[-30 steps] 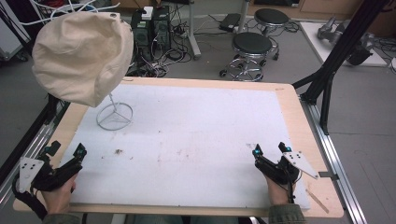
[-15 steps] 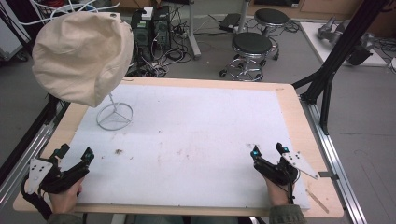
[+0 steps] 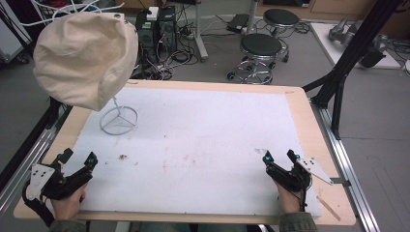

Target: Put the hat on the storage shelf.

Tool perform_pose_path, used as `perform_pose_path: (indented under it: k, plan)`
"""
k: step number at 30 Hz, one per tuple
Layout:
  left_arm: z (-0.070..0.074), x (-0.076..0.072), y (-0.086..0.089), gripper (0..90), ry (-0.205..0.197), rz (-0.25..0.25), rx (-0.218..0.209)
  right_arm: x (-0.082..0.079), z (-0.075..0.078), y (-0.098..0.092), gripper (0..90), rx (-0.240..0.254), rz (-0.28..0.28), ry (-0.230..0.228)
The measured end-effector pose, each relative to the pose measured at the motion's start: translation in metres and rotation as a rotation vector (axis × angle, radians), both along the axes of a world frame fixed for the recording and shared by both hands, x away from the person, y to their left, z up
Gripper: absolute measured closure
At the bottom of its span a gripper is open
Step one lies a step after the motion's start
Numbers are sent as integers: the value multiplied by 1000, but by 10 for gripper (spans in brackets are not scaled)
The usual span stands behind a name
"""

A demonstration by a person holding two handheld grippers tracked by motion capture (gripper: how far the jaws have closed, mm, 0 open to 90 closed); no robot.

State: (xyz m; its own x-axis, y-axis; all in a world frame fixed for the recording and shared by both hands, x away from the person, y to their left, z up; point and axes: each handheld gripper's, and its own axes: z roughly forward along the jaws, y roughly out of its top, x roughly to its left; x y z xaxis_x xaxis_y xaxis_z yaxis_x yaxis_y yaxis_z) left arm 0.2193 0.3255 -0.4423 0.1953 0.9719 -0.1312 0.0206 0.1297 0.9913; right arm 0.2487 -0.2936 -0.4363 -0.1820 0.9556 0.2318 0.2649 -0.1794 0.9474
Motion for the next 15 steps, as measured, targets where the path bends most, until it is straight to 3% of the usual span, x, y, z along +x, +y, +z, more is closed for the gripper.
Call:
perform_pose_path:
  k: [15]
  plan:
    - [-1, 1, 0, 172, 5, -1, 2, 1, -1, 0, 111, 0, 10, 8]
